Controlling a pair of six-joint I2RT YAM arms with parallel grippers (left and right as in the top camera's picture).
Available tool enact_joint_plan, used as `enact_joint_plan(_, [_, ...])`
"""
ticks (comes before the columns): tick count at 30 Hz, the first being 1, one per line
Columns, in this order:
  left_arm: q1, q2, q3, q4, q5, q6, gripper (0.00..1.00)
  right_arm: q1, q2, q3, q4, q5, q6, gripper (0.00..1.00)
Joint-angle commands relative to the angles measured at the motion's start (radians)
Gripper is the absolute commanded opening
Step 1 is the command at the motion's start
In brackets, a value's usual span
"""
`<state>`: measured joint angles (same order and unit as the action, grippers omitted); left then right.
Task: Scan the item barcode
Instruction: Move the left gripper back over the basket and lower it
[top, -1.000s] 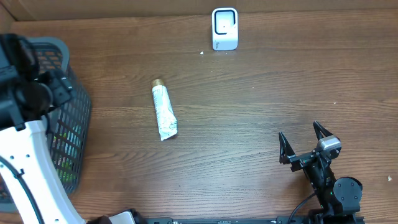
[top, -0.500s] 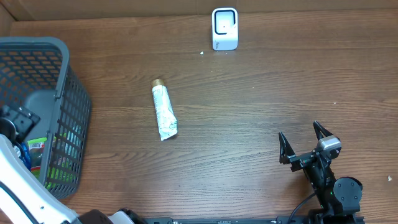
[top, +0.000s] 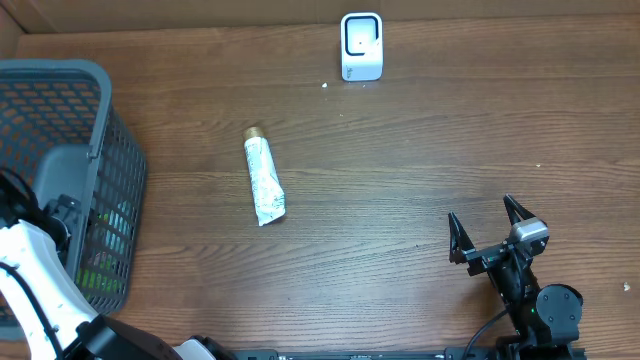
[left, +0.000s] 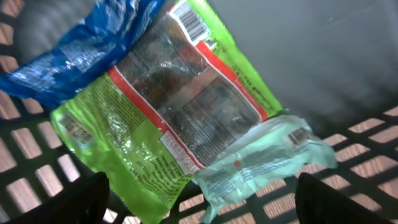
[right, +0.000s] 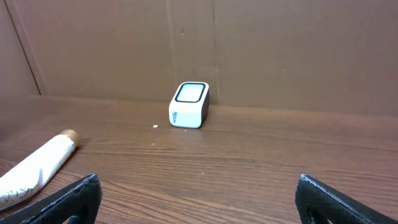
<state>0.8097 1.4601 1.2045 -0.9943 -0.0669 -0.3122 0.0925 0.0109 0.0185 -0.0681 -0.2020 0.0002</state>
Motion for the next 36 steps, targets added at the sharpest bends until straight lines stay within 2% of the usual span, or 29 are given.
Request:
enact_joint_plan(1, [-0.002, 0.03, -0.052, 0.031, 0.011, 0.009, 0.87, 0.005, -0.008, -0.011, 0.006, 0.003, 0.003, 1.0])
enact_joint_plan(11, [-0.003, 0.218, -0.06, 0.066, 0.013, -0.007, 0.82, 0.005, -0.008, -0.011, 0.006, 0.003, 0.003, 1.0])
enact_joint_plan(22, [-0.003, 0.254, -0.062, 0.118, 0.011, -0.01, 0.83, 0.005, -0.008, -0.011, 0.006, 0.003, 0.003, 1.0])
enact_joint_plan(27, [-0.003, 0.278, -0.065, 0.122, 0.005, -0.01, 0.85, 0.005, -0.008, -0.011, 0.006, 0.003, 0.003, 1.0])
enact_joint_plan(29, [-0.003, 0.29, -0.065, 0.129, 0.005, -0.01, 1.0, 0.005, -0.008, -0.011, 0.006, 0.003, 0.003, 1.0])
enact_joint_plan(36, [-0.003, 0.354, -0.065, 0.145, -0.014, -0.01, 1.0, 0.005, -0.008, -0.011, 0.006, 0.003, 0.003, 1.0])
